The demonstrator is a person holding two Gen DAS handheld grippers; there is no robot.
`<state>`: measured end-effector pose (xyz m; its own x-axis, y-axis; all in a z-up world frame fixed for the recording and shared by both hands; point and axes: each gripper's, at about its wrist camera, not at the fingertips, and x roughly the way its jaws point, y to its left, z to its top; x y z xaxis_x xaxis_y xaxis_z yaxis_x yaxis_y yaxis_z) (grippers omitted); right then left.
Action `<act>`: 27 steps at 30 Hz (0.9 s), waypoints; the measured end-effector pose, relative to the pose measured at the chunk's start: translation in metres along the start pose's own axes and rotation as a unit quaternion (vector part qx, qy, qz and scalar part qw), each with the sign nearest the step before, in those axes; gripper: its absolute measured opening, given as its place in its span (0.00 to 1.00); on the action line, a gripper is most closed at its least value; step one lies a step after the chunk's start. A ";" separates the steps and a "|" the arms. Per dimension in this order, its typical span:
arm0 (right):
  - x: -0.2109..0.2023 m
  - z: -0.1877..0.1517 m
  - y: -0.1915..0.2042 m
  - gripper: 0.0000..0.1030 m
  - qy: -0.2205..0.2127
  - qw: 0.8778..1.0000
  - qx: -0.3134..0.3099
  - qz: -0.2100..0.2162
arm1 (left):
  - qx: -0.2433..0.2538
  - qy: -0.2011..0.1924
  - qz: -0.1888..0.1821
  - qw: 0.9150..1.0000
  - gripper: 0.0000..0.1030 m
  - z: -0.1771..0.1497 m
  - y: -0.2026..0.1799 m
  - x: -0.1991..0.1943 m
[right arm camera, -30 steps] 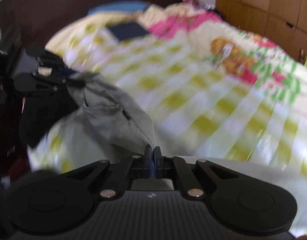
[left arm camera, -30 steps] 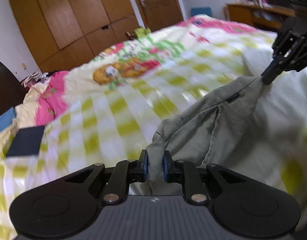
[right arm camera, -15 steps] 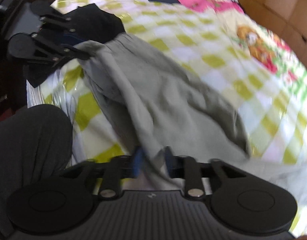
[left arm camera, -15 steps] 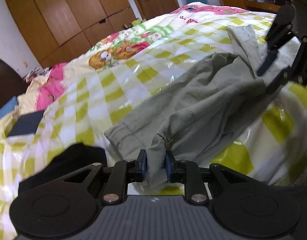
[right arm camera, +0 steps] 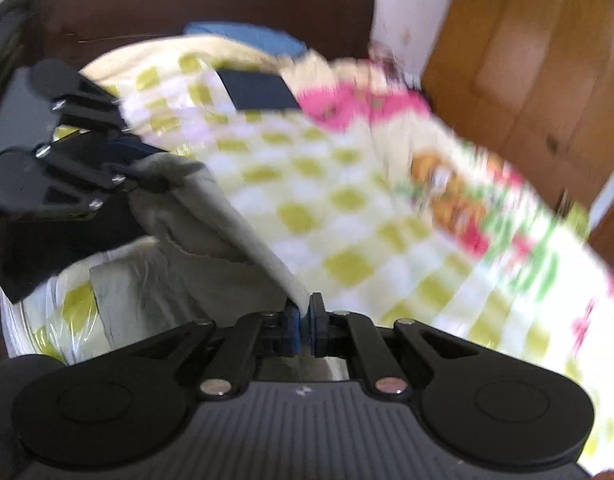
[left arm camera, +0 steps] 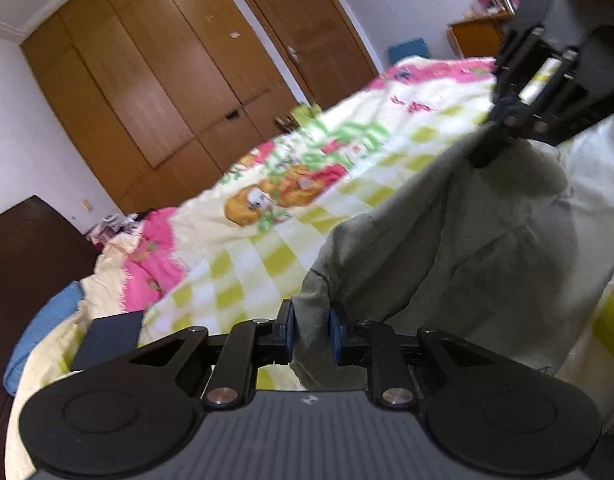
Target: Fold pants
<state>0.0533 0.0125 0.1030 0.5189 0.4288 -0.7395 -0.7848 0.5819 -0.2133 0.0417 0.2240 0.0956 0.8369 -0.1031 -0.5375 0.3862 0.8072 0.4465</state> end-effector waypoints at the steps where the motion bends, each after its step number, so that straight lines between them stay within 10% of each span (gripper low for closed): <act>1: 0.001 -0.008 0.012 0.04 0.006 1.000 -0.007 0.011 | -0.001 0.005 0.001 1.000 0.32 -0.008 -0.002 -0.002; 6: 0.049 -0.078 0.081 0.05 0.113 0.990 -0.041 0.077 | 0.009 0.110 -0.037 0.993 0.32 -0.079 -0.045 0.005; 10: 0.046 -0.091 0.104 0.09 0.108 0.990 -0.072 0.046 | 0.004 0.155 -0.042 0.987 0.32 -0.108 -0.067 -0.010; 15: 0.036 -0.087 0.087 0.31 0.096 0.994 -0.041 0.044 | -0.027 0.130 -0.019 0.991 0.33 -0.096 -0.058 -0.035; 20: 0.038 -0.081 0.085 0.31 0.085 0.995 -0.017 0.042 | -0.040 0.070 -0.006 0.997 0.33 -0.066 -0.050 -0.041; 27: 0.044 -0.062 0.105 0.33 0.050 0.995 -0.057 0.057 | 0.042 0.100 -0.025 0.994 0.34 -0.077 -0.075 -0.033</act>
<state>-0.0267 0.0496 0.0084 0.3930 0.4130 -0.8216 -0.8729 0.4485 -0.1921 -0.0444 0.2113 0.0246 0.7261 -0.0175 -0.6873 0.4627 0.7519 0.4697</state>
